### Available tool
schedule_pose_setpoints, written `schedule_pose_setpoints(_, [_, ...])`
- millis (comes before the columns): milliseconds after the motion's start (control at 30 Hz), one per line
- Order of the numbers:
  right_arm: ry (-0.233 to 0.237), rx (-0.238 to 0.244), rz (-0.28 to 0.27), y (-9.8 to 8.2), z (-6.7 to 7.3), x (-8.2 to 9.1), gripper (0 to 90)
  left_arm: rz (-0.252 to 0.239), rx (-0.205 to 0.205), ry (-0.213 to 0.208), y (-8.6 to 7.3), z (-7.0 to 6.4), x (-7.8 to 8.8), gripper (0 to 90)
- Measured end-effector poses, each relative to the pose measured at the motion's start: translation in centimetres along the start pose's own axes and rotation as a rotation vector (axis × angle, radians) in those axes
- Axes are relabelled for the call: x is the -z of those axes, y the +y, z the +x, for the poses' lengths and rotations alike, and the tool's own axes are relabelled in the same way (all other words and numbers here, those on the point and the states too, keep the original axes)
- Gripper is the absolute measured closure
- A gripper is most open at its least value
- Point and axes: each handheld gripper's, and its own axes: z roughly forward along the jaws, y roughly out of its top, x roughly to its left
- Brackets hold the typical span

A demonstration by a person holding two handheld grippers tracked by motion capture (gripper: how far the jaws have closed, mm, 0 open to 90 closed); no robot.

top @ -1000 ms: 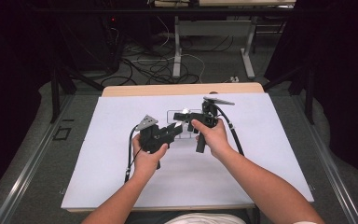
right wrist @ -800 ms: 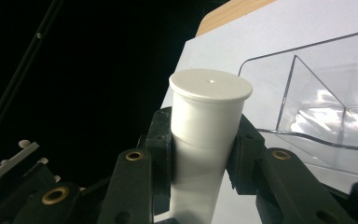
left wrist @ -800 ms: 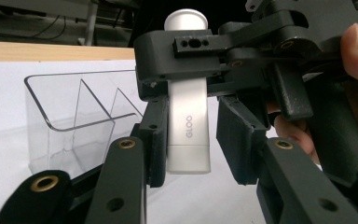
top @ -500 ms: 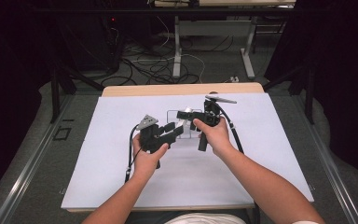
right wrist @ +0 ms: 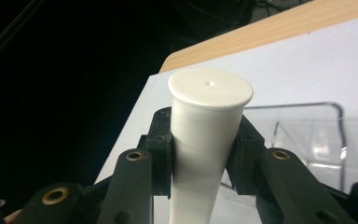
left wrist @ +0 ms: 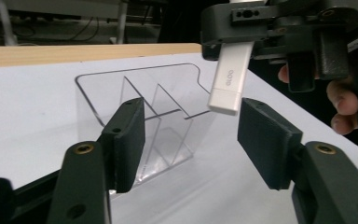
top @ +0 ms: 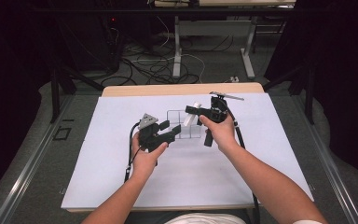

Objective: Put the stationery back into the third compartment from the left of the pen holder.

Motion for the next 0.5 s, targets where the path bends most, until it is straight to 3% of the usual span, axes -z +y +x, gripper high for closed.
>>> schedule_pose_setpoints(200, [-0.04, 0.062, -0.032, 0.5, -0.1, 0.2, 66.4, 0.013, -0.042, 0.071, 0.3, 0.7, 0.1, 31.8])
schedule_pose_setpoints(333, [-0.08, 0.104, -0.083, 0.7, -0.4, 0.1, 66.4, 0.021, -0.042, 0.106, 0.3, 1.2, 0.2, 30.1])
schedule_pose_setpoints(500, [-0.109, 0.121, -0.082, 0.9, -0.7, 0.1, 66.3, 0.025, -0.042, 0.156, 0.4, 1.5, 0.4, 30.1])
